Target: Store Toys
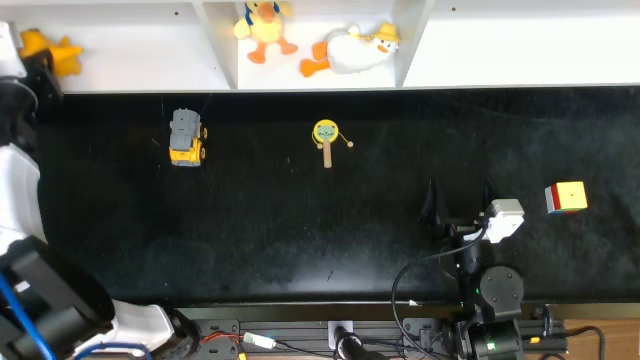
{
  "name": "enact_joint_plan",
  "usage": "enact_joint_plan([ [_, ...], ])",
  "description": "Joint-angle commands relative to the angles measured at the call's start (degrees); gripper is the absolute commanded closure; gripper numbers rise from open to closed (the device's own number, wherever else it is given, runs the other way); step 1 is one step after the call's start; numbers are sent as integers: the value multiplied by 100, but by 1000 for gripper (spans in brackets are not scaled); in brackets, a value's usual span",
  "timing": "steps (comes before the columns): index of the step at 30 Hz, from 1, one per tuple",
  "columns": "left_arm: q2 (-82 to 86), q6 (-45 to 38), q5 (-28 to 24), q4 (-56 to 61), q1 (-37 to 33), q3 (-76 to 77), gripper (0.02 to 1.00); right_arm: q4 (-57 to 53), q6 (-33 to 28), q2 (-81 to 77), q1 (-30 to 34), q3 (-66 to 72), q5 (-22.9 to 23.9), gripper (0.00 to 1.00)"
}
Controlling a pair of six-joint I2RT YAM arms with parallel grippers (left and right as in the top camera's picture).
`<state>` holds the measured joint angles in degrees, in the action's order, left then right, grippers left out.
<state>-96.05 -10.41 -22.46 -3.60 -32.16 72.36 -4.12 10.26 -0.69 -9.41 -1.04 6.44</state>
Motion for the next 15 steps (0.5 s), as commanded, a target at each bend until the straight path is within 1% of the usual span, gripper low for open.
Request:
enact_joint_plan([
  [1, -267, 192, -15, 35, 79, 415, 717, 28, -42, 48, -33, 79, 46, 5],
  [15, -789, 192, -35, 365, 232, 439, 722, 28, -44, 48, -33, 79, 46, 7],
])
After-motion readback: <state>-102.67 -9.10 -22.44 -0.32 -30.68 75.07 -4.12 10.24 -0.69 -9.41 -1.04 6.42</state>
